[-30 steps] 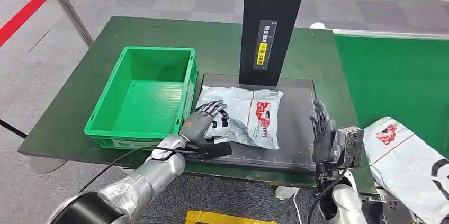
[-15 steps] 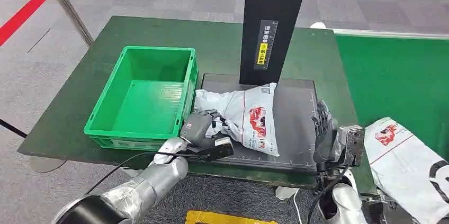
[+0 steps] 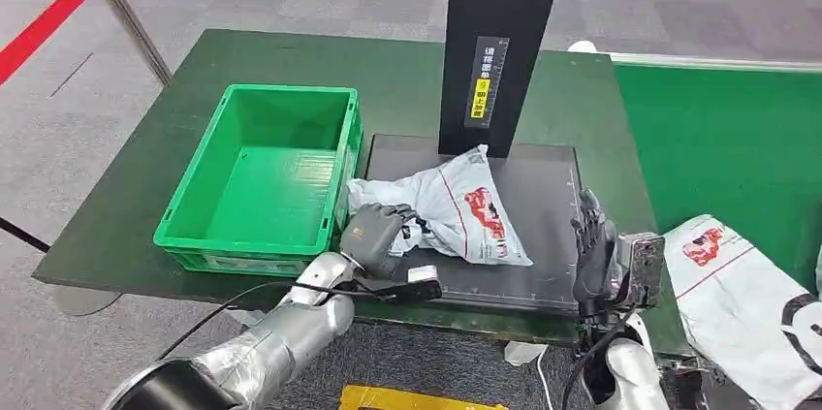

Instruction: Moved the parcel from conveyor to table for the left to box.

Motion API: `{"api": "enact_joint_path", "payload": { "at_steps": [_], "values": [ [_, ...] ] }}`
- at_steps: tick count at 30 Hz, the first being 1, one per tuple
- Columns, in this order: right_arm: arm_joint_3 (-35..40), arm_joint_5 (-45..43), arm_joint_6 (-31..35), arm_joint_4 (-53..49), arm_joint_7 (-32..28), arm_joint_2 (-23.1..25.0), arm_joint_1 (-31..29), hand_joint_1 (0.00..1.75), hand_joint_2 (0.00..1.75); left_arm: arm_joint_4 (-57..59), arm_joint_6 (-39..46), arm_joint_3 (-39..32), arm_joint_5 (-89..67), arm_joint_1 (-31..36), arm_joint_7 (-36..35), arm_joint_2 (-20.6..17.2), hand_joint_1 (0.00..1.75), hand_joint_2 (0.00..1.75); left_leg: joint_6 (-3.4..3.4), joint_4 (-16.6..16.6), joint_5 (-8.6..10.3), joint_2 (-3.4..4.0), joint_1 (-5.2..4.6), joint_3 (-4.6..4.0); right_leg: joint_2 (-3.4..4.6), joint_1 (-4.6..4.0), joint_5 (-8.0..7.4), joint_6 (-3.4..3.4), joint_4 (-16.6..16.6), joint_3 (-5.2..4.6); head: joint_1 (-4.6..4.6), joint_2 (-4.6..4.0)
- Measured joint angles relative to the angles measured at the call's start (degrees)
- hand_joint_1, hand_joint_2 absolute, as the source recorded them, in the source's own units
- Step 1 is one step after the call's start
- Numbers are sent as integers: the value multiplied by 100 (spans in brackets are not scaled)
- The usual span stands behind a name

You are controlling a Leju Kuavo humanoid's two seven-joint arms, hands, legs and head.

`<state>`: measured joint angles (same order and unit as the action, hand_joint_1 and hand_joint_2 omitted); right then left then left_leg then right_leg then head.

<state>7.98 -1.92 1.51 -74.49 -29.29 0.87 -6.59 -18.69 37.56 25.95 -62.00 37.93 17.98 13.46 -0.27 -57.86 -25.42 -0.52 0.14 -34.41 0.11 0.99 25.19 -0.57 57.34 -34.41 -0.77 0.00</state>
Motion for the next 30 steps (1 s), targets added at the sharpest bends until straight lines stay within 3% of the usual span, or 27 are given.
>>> {"api": "enact_joint_path", "payload": {
  "at_steps": [9,18,21,24,30],
  "values": [
    [0,90,-24,83,66,0,2,0,0,-809,222,483,-2140,50,-1270,-37,175,175,0,0,0,1,0,-2,1,0,0,0,0,-1,0,0],
    [0,125,-52,184,66,0,-2,0,0,-1283,181,507,-2449,101,-1363,-199,175,175,-2,0,1,3,0,-2,1,-1,0,0,3,-3,0,0],
    [0,129,-81,194,63,0,-9,0,0,-1324,203,568,-2685,124,-1714,-247,175,175,-1,0,1,3,0,-3,1,0,0,0,2,-3,0,0],
    [0,144,-103,221,61,0,-10,0,0,-1454,187,780,-2746,227,-2286,-470,175,175,-2,0,1,8,0,-3,5,-1,0,1,3,-6,0,0],
    [-26,203,-147,229,57,0,44,0,0,-2037,-12,940,-2753,343,-2994,-1273,175,175,-6,1,3,15,8,-1,14,-9,-1,3,9,-10,0,0]
  ]
}}
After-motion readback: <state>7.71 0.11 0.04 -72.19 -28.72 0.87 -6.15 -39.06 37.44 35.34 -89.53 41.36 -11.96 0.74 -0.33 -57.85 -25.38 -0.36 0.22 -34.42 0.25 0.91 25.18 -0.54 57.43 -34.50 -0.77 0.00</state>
